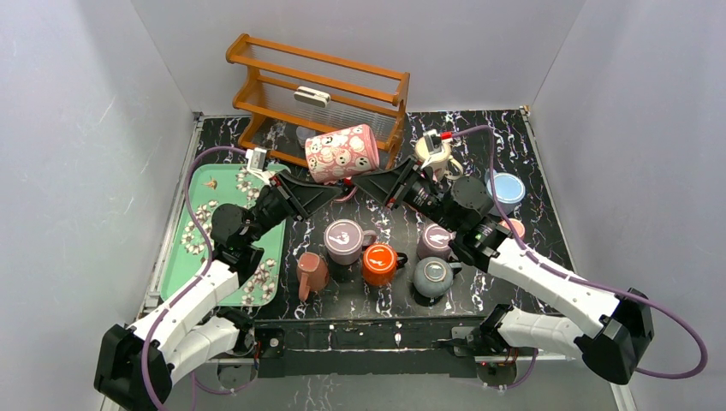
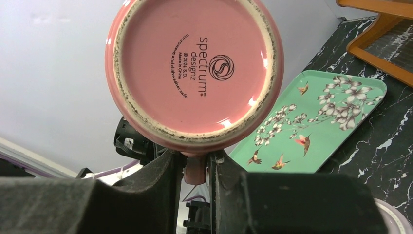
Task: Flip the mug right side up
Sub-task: Turn over the cup at the center of the board.
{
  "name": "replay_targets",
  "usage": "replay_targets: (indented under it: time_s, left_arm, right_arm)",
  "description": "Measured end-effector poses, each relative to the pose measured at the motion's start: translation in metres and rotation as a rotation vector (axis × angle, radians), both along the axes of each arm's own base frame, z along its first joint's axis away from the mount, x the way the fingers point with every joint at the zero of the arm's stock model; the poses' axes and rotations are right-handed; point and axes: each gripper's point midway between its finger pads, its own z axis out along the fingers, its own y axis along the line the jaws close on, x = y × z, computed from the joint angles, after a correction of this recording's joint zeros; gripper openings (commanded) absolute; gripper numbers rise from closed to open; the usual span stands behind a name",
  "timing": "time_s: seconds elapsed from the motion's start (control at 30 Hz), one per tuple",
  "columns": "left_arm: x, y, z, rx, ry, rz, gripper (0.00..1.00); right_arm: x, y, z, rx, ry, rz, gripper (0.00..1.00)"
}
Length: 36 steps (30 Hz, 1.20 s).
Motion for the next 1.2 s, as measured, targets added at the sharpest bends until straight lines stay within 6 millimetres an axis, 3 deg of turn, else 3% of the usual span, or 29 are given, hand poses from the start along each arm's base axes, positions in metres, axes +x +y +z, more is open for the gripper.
replay_targets:
  time_s: [0.07, 0.17, 0.27, 0.63, 0.9, 1.0, 1.13, 1.2]
  left_arm:
    - [0.0, 0.0, 0.0, 0.0, 0.002, 0.002, 0.0]
    - [0.001, 0.001, 0.0, -0.004, 0.007, 0.004, 0.17]
    - [0.0, 0.002, 0.003, -0.015, 0.011, 0.005, 0.23]
    - [-0.003, 0.01, 0.018, -0.068, 0.01, 0.032, 0.35]
    - [-0.002, 0.011, 0.02, -0.084, 0.018, 0.039, 0.37]
    - [0.0, 0.011, 0.021, -0.088, 0.015, 0.045, 0.26]
    - [0.002, 0.011, 0.022, -0.087, 0.0, 0.056, 0.0]
    - [0.002, 0.012, 0.023, -0.087, -0.011, 0.063, 0.0]
  right_arm:
    - [0.001, 0.001, -0.001, -0.001, -0.001, 0.0, 0.01]
    - [0.001, 0.002, 0.0, 0.002, -0.011, 0.006, 0.01]
    - [-0.002, 0.003, 0.003, 0.009, -0.025, 0.02, 0.01]
    - [-0.009, 0.008, 0.012, 0.04, -0.073, 0.081, 0.01]
    - [-0.01, 0.009, 0.011, 0.037, -0.074, 0.092, 0.01]
    - [-0.01, 0.01, 0.01, 0.035, -0.073, 0.097, 0.01]
    - [-0.01, 0.009, 0.011, 0.044, -0.068, 0.096, 0.01]
    - [-0.009, 0.009, 0.012, 0.047, -0.064, 0.095, 0.01]
